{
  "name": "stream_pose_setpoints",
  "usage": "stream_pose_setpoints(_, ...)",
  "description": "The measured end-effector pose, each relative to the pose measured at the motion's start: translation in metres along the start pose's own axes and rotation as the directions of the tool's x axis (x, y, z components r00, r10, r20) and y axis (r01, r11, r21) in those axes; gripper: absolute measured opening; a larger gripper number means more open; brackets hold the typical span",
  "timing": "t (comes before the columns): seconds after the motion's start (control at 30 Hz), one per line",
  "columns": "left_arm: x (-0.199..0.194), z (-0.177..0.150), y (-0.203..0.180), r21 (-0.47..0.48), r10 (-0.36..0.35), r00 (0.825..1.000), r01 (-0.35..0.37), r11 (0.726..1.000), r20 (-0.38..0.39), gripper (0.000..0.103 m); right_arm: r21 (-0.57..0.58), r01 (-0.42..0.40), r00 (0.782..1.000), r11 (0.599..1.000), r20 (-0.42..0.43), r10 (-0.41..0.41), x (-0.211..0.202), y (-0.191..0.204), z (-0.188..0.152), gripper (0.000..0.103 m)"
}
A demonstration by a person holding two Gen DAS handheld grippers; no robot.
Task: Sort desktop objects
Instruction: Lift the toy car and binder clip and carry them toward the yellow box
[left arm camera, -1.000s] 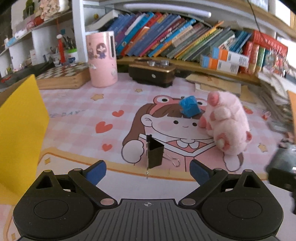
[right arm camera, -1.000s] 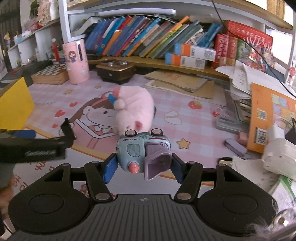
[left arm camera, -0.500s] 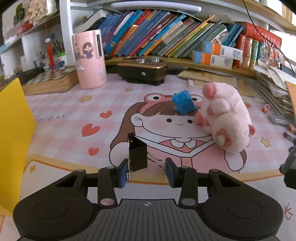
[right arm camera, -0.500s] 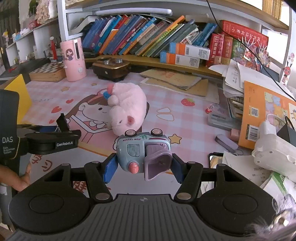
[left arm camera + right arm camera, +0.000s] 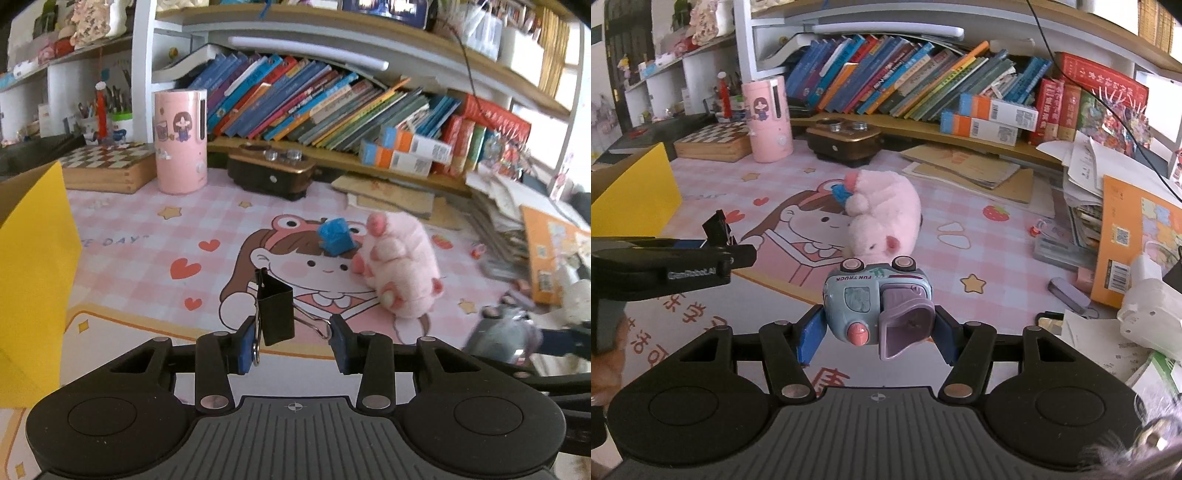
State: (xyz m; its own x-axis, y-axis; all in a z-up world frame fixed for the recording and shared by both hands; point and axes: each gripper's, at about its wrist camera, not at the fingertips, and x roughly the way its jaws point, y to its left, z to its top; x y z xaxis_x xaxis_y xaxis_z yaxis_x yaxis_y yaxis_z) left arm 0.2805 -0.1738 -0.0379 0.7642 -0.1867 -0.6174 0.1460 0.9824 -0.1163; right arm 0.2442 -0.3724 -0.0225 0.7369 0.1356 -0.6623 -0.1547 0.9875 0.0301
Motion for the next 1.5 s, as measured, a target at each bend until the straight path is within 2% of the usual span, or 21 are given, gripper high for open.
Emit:
stream_pose_setpoints(0.2,-0.03,-0.006,0.01,-0.042,-0.01,1.0,0.011,0.999,0.018,0.039,-0.02,-0.026,1.0,0.999,0.008,0.026,-0.003,0.01,0.0,0.058)
stream_pose_setpoints(0.57,-0.074,-0.022,0.037,-0.131,0.038,0.999,-0.033,0.991,0.037,0.039,-0.091,-0.1,0.995,0.991,0.018,0.102,-0.007,0.042,0.002,0.058)
stream_pose_setpoints(1.07,-0.117,-0.045,0.076,-0.156,0.055,0.998,-0.047,0.987,0.044,0.039,-0.125,-0.147,0.988,0.981,0.029,0.152,-0.022,0.096,-0.001,0.058)
stream_pose_setpoints(1.5,-0.167,-0.072,0.128,-0.188,0.075,0.996,-0.065,0.98,0.051,0.039,-0.154,-0.174,0.983,0.973,0.032,0.181,-0.048,0.166,-0.016,0.058)
